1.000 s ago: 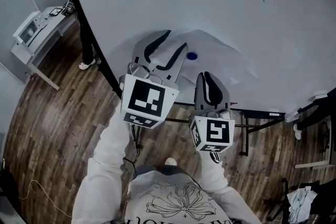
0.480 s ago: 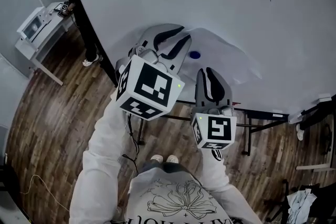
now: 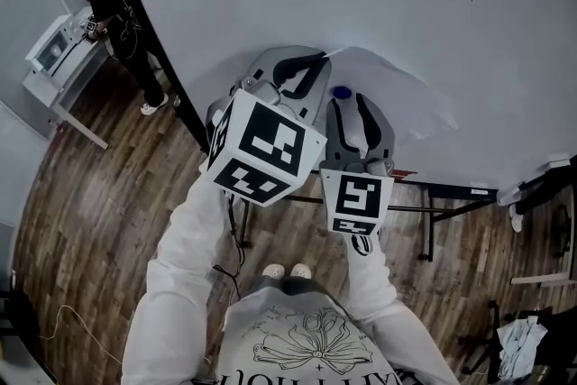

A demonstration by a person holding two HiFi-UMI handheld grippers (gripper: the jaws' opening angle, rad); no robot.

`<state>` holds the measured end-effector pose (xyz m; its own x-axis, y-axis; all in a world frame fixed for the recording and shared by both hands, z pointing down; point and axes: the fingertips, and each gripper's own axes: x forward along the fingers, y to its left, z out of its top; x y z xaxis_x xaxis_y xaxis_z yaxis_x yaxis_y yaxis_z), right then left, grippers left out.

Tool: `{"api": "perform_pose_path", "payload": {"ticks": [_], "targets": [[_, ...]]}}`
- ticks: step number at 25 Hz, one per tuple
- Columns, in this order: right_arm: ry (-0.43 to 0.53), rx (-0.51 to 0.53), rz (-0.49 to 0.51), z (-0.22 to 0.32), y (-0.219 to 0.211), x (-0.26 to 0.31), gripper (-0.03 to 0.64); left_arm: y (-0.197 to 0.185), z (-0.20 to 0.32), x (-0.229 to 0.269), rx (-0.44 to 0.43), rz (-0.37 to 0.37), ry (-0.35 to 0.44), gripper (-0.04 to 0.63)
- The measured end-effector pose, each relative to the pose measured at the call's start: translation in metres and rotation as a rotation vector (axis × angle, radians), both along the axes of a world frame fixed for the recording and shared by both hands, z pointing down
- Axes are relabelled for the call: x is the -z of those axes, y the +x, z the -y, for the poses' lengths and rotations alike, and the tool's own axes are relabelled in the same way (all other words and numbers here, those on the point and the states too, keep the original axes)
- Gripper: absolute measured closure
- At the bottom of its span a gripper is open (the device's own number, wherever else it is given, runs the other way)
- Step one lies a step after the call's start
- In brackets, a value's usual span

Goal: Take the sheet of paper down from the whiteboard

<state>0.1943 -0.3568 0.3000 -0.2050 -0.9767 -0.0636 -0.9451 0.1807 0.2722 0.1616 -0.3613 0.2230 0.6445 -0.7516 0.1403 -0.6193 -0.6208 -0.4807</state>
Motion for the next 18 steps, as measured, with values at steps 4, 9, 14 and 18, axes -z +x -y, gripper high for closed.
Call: {"api": "perform_pose_path", "payload": {"ticks": [4,9,14,18], "targets": [[-0.016,-0.02,0.003,0.009,0.002,-0.004,0.483,-0.001,0.001,-0.003,-0.01,-0.014,-0.02,0.589],[0.011,-0.064,0.008,0.01,0.002,-0.002,0.497,-0.008,-0.002,-0.003,-0.015,-0.037,-0.03,0.589],[0.007,-0.06,0.05,0.01,0.006,-0.001,0.503,-0.014,0.004,-0.008,-0.001,-0.065,-0.036,0.589],[0.046,-0.067,0.063,-0.002,0.016,0.015,0.502,-0.025,0.005,-0.007,0.013,-0.103,-0.05,0.591]]}}
